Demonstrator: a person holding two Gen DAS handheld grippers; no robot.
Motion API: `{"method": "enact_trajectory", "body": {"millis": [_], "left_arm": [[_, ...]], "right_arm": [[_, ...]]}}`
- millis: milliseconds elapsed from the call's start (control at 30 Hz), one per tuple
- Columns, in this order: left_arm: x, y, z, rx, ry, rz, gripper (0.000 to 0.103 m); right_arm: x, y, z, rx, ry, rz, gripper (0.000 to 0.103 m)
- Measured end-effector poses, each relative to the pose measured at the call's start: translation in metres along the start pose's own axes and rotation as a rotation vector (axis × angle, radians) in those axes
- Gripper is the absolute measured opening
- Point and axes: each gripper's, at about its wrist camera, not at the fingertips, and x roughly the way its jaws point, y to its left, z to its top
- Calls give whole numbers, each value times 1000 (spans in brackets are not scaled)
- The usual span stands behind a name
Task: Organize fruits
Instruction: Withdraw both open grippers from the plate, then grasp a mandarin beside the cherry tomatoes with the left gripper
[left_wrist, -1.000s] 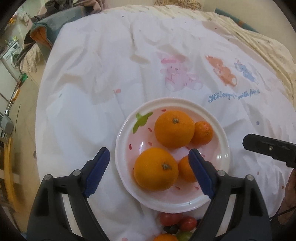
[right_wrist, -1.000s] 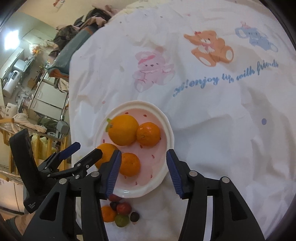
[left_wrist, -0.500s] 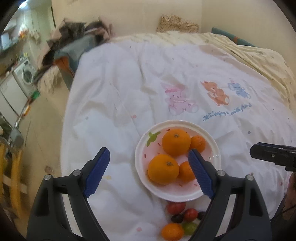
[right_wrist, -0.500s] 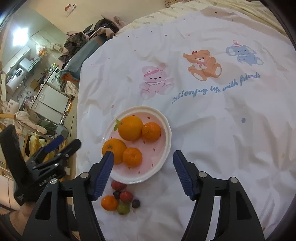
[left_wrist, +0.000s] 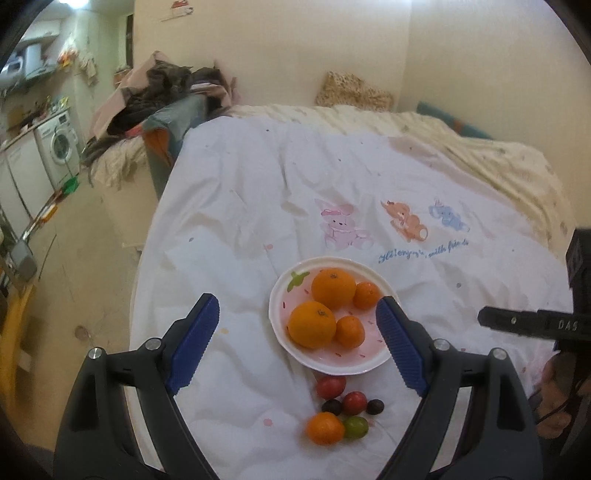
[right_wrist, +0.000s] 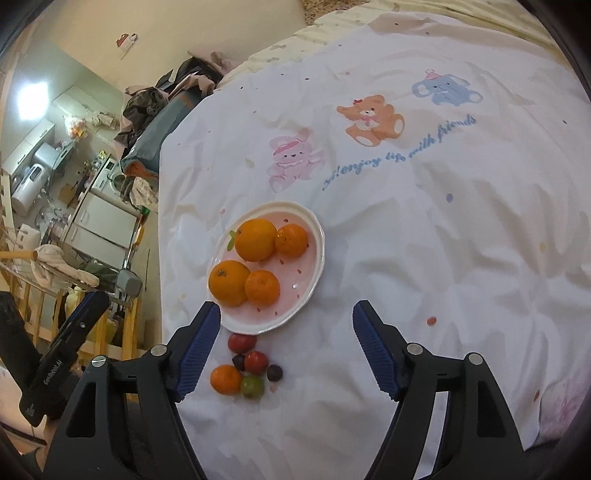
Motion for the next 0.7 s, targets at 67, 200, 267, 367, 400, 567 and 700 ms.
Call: {"method": "enact_trajectory", "body": {"millis": [67, 200, 267, 367, 400, 567, 700], "left_arm": [[-2, 4, -4, -12, 14, -17, 88], [2, 11, -17, -25, 68, -7, 89], [8, 15, -23, -38, 115, -18, 89], [21, 21, -35, -55, 204, -20, 88], [28, 22, -41, -57, 254, -27, 88], [54, 16, -67, -63, 440, -85, 88], [70, 0, -85, -43, 547, -150, 74]], "right_arm": [[-2, -1, -6, 6, 2, -3, 77], [-5, 0, -16, 7, 9, -14, 77], [-6, -1, -20, 11, 10, -18, 77], [-6, -4, -23, 24, 19, -27, 77], [-4, -5, -24, 30, 23, -34, 77], [4, -11, -24, 57, 45, -56, 77], [8, -14, -25, 73, 60, -62, 77]]}}
